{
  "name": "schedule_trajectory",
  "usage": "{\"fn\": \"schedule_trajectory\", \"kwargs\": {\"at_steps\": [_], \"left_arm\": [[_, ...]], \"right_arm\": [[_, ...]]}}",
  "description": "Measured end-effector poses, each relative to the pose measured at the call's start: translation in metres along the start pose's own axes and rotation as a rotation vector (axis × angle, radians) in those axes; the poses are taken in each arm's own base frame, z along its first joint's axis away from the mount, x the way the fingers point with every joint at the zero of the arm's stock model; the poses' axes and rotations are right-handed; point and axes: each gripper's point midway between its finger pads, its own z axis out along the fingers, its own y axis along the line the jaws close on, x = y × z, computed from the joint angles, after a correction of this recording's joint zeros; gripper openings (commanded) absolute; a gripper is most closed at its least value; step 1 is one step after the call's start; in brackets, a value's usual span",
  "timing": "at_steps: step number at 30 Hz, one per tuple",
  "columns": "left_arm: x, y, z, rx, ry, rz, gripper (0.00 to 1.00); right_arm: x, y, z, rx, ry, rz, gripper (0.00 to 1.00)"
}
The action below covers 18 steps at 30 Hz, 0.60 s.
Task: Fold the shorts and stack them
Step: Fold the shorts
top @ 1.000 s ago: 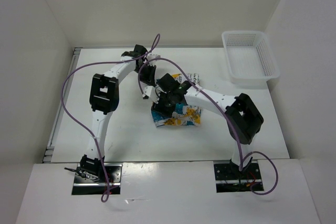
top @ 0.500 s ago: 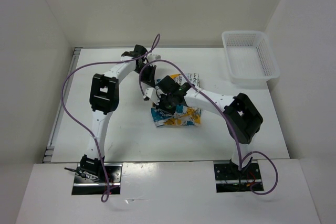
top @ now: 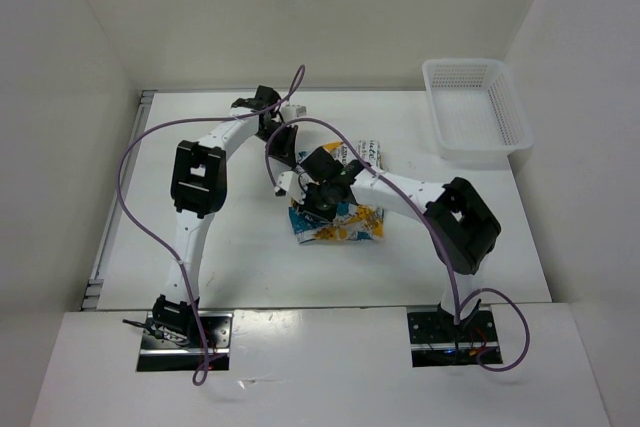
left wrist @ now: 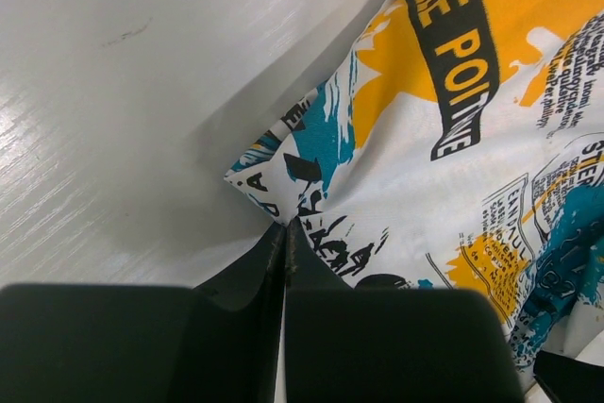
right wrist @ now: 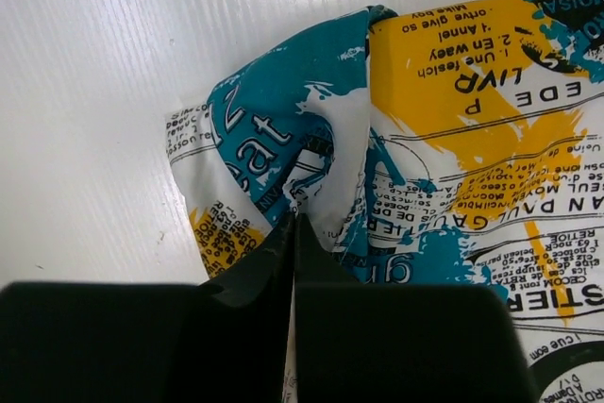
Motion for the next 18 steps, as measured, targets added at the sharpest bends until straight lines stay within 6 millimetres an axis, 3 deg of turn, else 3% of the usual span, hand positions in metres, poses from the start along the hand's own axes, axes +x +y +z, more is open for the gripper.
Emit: {"fn": "schedule_trajectory", "kwargs": {"at_steps": [6,11,15,16,18], "left_arm": [[-0.005,0.004,0.002,-0.002,-0.002,-0.005,0.0],[-0.028,0.017,0.003,-0.012,-0.044,0.001,0.0],[-0.027,0.02,0.001,-0.007,-0.031,-0.016,0.0],[-0.029,0.022,0.001,-0.014,-0.038,-0.011,0.0],[-0.032,0.023,0.0,-0.019,-0.046,-0.008,0.0]], "right_arm": [[-0.002,0.004,-0.003,0.011,0.003,-0.031,0.0],[-0.006,0.047,-0.029,0.005,-0.039,-0.151,0.0],[0.004,0.063,-0.038,0.004,-0.047,-0.191,0.0],[0.01,0.064,-0.036,0.0,-0.035,-0.195,0.06],[0.021,0.065,-0.033,0.001,-0.005,-0.201,0.29]]}}
